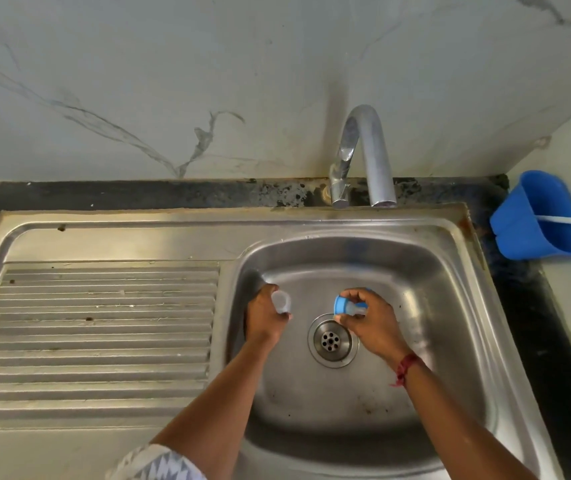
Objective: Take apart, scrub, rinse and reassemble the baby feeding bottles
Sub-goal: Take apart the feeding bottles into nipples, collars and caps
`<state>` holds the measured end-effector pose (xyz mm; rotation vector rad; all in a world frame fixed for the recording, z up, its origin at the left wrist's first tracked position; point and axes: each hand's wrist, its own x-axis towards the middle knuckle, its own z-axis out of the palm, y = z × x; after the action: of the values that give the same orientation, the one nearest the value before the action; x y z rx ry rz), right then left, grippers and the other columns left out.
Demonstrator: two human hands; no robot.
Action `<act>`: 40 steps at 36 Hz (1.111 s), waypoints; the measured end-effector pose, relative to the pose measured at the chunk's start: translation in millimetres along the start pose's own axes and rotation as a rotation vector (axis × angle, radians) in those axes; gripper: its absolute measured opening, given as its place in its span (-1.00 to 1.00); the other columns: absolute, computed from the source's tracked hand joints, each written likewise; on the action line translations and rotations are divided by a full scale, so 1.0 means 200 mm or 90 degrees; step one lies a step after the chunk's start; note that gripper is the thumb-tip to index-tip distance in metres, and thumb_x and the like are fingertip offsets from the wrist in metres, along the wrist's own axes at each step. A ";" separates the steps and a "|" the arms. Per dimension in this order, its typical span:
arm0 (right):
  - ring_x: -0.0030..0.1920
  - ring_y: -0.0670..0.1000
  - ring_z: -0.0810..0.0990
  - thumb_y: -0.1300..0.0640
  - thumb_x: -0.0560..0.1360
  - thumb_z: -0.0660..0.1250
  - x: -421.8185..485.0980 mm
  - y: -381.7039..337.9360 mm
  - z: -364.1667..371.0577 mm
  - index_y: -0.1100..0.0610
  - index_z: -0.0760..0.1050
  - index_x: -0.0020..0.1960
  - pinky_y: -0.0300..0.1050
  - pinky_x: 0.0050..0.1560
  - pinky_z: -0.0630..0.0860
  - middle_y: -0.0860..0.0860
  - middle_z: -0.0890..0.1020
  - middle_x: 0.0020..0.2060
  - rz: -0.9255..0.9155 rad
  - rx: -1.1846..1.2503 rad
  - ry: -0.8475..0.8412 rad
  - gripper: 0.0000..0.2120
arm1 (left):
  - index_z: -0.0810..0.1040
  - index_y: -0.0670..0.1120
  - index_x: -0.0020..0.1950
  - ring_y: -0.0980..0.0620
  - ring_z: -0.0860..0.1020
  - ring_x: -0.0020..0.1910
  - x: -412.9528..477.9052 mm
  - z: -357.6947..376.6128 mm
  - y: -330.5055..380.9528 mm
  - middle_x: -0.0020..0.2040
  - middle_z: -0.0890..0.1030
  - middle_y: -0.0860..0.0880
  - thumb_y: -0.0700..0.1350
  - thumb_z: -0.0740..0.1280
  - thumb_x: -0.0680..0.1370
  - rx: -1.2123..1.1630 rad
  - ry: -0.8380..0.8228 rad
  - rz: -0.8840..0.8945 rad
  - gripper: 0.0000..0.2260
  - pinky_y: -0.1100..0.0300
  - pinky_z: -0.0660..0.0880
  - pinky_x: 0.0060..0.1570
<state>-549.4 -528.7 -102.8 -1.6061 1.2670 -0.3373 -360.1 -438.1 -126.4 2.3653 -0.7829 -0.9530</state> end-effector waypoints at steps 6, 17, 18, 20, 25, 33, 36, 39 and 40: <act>-0.07 -0.45 0.50 0.32 0.39 0.52 0.00 0.02 0.01 0.10 0.59 0.10 -0.57 -0.14 0.40 -0.11 0.58 0.02 0.019 0.017 0.014 -0.68 | 0.50 -0.10 0.38 -0.04 0.58 0.17 0.06 0.03 0.00 0.24 0.61 -0.10 -0.30 0.54 0.39 -0.037 -0.020 -0.033 -0.42 0.68 0.31 -0.26; -0.01 -0.13 0.59 0.25 0.43 0.50 -0.04 -0.03 0.00 0.02 0.58 0.17 -0.53 -0.21 0.44 -0.21 0.50 0.00 0.063 0.049 0.014 -0.66 | 0.24 -0.05 0.57 -0.09 0.41 0.42 -0.01 0.01 0.06 0.44 0.43 -0.12 -0.21 0.57 0.39 -0.002 0.018 0.011 -0.17 0.15 0.37 0.34; -0.03 -0.14 0.58 0.24 0.44 0.50 -0.04 -0.04 0.00 0.02 0.58 0.17 -0.52 -0.21 0.44 -0.21 0.49 -0.01 0.064 0.049 0.017 -0.66 | 0.23 -0.06 0.57 -0.10 0.40 0.42 -0.04 0.00 0.08 0.45 0.41 -0.13 -0.22 0.55 0.40 0.013 0.028 0.024 -0.19 0.12 0.37 0.35; -0.04 -0.13 0.58 0.23 0.45 0.49 -0.06 -0.05 0.01 0.01 0.58 0.18 -0.48 -0.21 0.46 -0.19 0.49 -0.02 0.066 0.054 0.017 -0.66 | 0.24 -0.06 0.56 -0.10 0.38 0.42 -0.10 -0.01 0.12 0.47 0.38 -0.12 -0.24 0.53 0.43 0.035 0.054 0.066 -0.23 0.12 0.38 0.34; -0.02 -0.10 0.58 0.22 0.44 0.51 -0.12 -0.11 0.01 0.01 0.59 0.19 -0.44 -0.17 0.46 -0.16 0.50 -0.03 0.055 0.063 -0.005 -0.65 | 0.38 -0.09 0.47 -0.07 0.42 0.36 -0.23 -0.04 0.20 0.39 0.45 -0.09 -0.15 0.44 0.51 -0.008 0.105 0.154 -0.46 0.08 0.42 0.31; -0.07 -0.12 0.59 0.22 0.36 0.56 -0.24 -0.18 0.04 -0.03 0.62 0.12 -0.19 0.02 0.54 -0.13 0.58 -0.08 0.008 0.089 -0.034 -0.63 | 0.60 -0.03 0.16 0.03 0.64 -0.02 -0.38 -0.09 0.22 0.05 0.68 -0.06 -0.04 0.35 0.59 -0.280 -0.081 0.046 -0.83 0.02 0.61 0.09; -0.08 -0.06 0.63 0.22 0.35 0.56 -0.30 -0.20 0.04 -0.03 0.59 0.14 -0.15 -0.03 0.61 -0.03 0.60 0.01 0.002 0.085 -0.061 -0.60 | 0.60 -0.01 0.14 0.01 0.67 -0.08 -0.46 -0.12 0.20 -0.02 0.67 -0.07 0.05 0.37 0.60 -0.421 -0.205 -0.014 -0.81 -0.01 0.67 -0.09; -0.12 -0.03 0.65 0.22 0.35 0.57 -0.37 -0.22 0.04 -0.03 0.57 0.11 -0.12 -0.08 0.64 -0.03 0.59 0.01 0.008 0.098 -0.066 -0.60 | 0.59 -0.03 0.20 0.00 0.68 -0.06 -0.53 -0.15 0.19 0.02 0.68 -0.08 0.01 0.38 0.59 -0.471 -0.239 -0.041 -0.77 0.10 0.63 -0.14; -0.11 -0.02 0.65 0.22 0.34 0.57 -0.39 -0.22 0.03 -0.02 0.57 0.10 -0.10 -0.07 0.65 -0.04 0.59 0.00 0.003 0.096 -0.065 -0.61 | 0.59 -0.04 0.21 -0.04 0.68 -0.02 -0.55 -0.16 0.18 0.03 0.68 -0.11 0.00 0.38 0.59 -0.482 -0.245 -0.049 -0.77 0.11 0.63 -0.14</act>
<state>-551.5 -463.0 -42.5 -1.4731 1.1411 -0.3356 -415.1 -385.7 -32.9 1.5825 -0.3536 -1.4515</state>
